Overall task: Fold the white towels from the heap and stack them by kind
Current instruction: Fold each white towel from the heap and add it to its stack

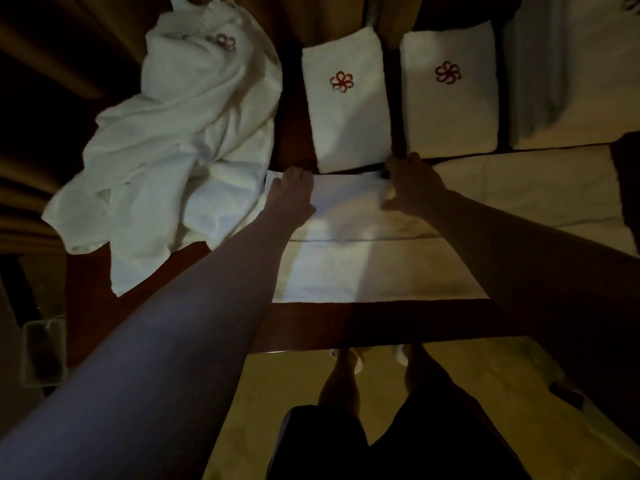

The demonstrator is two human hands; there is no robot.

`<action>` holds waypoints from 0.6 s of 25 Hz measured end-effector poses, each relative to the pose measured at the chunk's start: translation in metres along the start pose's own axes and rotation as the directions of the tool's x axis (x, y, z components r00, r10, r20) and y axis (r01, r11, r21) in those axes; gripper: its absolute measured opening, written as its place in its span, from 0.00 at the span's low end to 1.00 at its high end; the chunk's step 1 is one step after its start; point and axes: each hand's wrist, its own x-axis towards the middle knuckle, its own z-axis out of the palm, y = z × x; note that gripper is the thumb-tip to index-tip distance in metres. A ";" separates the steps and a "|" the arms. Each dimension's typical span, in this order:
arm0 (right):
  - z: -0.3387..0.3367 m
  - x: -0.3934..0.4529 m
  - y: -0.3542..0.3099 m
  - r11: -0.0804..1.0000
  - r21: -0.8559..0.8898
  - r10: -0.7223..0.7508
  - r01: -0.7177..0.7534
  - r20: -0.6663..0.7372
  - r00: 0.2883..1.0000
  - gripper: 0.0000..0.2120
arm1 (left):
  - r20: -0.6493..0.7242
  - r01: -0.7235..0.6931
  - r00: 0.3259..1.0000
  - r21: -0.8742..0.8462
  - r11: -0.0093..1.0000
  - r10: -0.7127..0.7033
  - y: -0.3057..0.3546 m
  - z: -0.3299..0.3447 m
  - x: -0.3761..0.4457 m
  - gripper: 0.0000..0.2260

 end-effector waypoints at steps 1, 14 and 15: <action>-0.001 0.000 0.001 0.999 -0.034 -0.009 0.009 0.009 1.000 0.34 | -0.004 -0.005 1.000 0.009 1.000 0.005 0.002 -0.001 0.002 0.25; -0.030 -0.035 -0.009 0.883 -0.387 -0.200 0.266 0.202 0.959 0.17 | -0.131 -0.233 0.962 0.062 0.971 0.239 0.018 -0.024 -0.048 0.03; -0.030 -0.041 -0.003 0.881 -0.399 -0.168 0.252 0.233 0.958 0.17 | -0.135 -0.244 0.958 0.096 0.965 0.255 0.017 -0.026 -0.058 0.03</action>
